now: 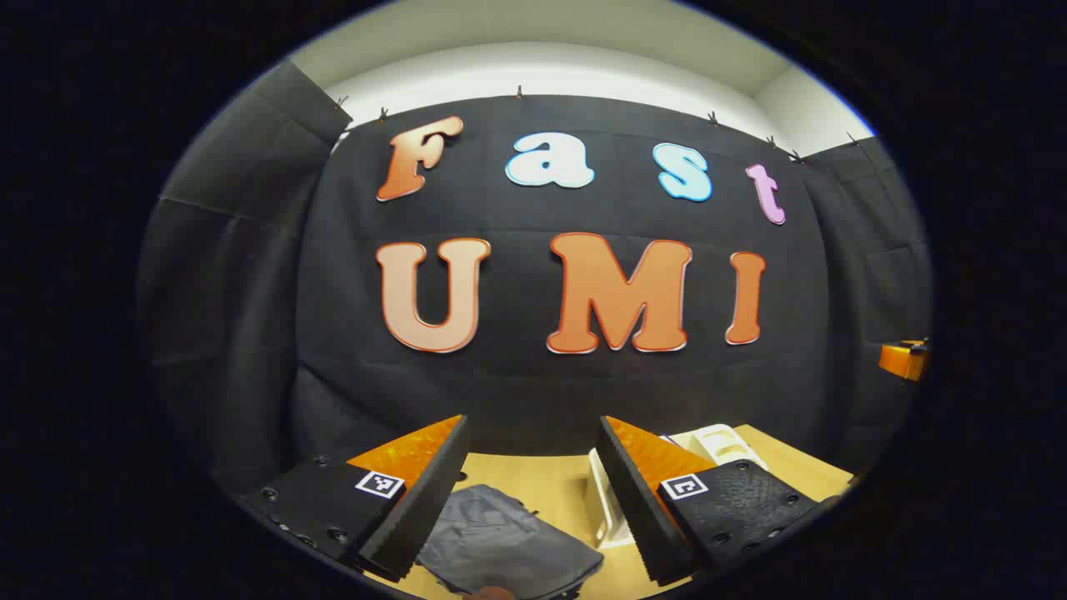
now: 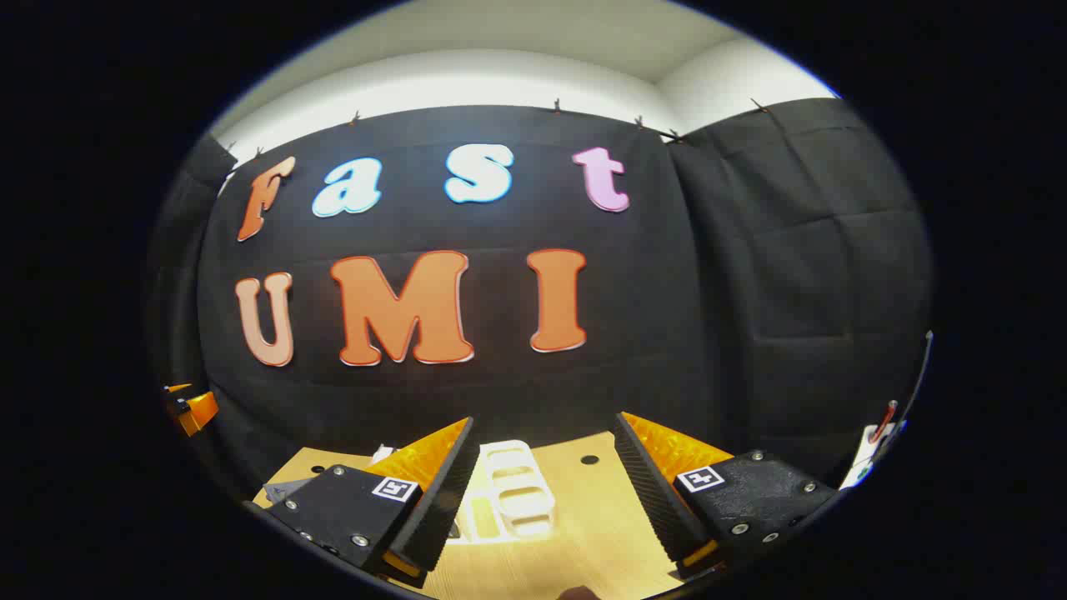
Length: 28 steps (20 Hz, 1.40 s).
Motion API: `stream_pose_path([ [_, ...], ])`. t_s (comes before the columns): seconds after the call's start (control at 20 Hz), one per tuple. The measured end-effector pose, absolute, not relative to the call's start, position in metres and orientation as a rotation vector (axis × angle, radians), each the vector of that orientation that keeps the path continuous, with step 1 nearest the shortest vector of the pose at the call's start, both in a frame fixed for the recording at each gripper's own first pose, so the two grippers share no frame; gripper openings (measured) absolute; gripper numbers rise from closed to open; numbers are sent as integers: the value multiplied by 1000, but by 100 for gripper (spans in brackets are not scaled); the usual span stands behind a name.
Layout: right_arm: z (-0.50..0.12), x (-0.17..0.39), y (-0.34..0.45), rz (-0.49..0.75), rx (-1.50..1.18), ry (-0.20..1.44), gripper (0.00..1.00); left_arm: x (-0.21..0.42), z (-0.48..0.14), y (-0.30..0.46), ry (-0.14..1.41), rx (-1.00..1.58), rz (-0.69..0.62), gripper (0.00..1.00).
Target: Open the schoolbag, grab two books from the bookshelf and put them into the schoolbag.
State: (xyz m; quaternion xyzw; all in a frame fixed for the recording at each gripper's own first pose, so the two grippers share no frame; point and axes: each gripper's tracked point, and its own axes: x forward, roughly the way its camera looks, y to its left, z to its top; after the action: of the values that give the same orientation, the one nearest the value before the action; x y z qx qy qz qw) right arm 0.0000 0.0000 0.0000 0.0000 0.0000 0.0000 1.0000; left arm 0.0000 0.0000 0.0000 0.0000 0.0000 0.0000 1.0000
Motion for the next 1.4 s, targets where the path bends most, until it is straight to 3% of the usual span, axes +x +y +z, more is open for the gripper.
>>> stream_pose_path([
  [0.15,2,21,17,115,5,36,100,-4,5,1,-9,-47,76,96],
  [0.2,2,26,19,142,-2,40,97,-6,9,3,-22,-62,109,96],
  [0.6,-22,59,31,310,-40,84,100,-27,11,1,-33,-51,269,96],
  [0.9,-23,62,36,235,-37,78,97,15,13,-13,-6,-40,150,96],
  [1.1,-14,57,45,188,-29,44,97,41,39,-14,-66,-25,70,96],
  [1.2,-20,53,42,143,-39,46,100,48,37,-13,-62,9,43,96],
  [1.4,-36,46,56,140,-43,82,97,53,22,-9,-43,96,8,96],
])
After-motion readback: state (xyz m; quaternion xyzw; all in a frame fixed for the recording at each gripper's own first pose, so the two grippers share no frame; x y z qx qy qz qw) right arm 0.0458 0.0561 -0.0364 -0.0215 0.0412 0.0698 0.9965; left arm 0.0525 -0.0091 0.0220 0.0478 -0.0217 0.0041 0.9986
